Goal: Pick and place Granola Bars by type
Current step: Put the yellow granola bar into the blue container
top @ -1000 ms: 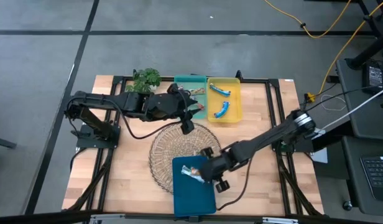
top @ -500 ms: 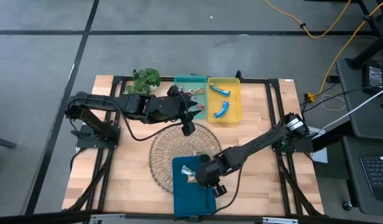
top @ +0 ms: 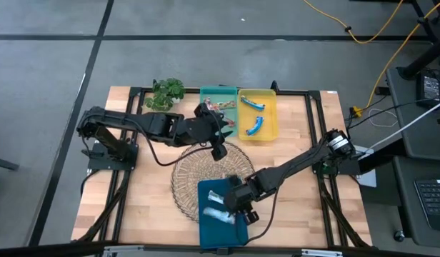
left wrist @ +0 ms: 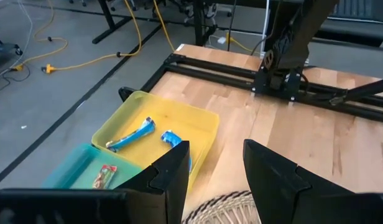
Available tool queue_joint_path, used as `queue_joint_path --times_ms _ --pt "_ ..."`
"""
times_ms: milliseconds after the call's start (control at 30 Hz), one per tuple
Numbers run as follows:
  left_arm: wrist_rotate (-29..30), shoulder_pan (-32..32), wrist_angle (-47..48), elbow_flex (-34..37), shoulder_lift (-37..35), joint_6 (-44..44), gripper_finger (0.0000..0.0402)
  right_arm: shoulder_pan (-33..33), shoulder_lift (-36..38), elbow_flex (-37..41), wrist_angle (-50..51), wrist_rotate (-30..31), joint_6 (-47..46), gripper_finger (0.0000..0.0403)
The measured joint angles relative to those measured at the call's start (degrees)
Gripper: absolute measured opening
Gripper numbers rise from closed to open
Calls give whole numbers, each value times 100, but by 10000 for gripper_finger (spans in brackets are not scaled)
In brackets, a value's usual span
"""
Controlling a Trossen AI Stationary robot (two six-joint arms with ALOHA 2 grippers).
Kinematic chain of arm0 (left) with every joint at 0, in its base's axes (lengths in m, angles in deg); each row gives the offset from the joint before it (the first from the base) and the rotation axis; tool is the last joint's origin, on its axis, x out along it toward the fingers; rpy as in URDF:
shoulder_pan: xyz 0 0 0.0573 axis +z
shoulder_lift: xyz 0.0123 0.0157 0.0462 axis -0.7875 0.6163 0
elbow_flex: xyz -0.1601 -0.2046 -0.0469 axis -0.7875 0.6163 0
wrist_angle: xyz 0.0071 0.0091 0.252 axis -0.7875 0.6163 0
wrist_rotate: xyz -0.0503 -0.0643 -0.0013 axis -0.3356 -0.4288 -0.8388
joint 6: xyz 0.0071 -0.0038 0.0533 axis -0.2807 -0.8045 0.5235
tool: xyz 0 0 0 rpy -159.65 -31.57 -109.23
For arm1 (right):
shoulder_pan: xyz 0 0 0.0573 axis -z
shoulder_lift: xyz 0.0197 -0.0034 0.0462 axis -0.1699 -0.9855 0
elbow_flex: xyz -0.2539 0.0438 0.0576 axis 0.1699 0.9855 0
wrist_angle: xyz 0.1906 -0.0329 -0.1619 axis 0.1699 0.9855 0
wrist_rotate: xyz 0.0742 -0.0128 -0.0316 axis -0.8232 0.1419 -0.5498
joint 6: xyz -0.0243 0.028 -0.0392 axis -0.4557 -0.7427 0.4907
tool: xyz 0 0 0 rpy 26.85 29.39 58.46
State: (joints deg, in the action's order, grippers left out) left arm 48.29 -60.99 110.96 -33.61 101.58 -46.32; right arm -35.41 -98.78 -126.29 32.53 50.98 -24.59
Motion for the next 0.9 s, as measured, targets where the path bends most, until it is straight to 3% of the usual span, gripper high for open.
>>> queue_joint_path --times_ms 500,900 --pt "118 0 36 0 0 -2 143 2 642 0 1182 1778 -527 181" --pt "106 38 349 -1 -2 100 143 37 1995 224 2008 3183 -1149 181"
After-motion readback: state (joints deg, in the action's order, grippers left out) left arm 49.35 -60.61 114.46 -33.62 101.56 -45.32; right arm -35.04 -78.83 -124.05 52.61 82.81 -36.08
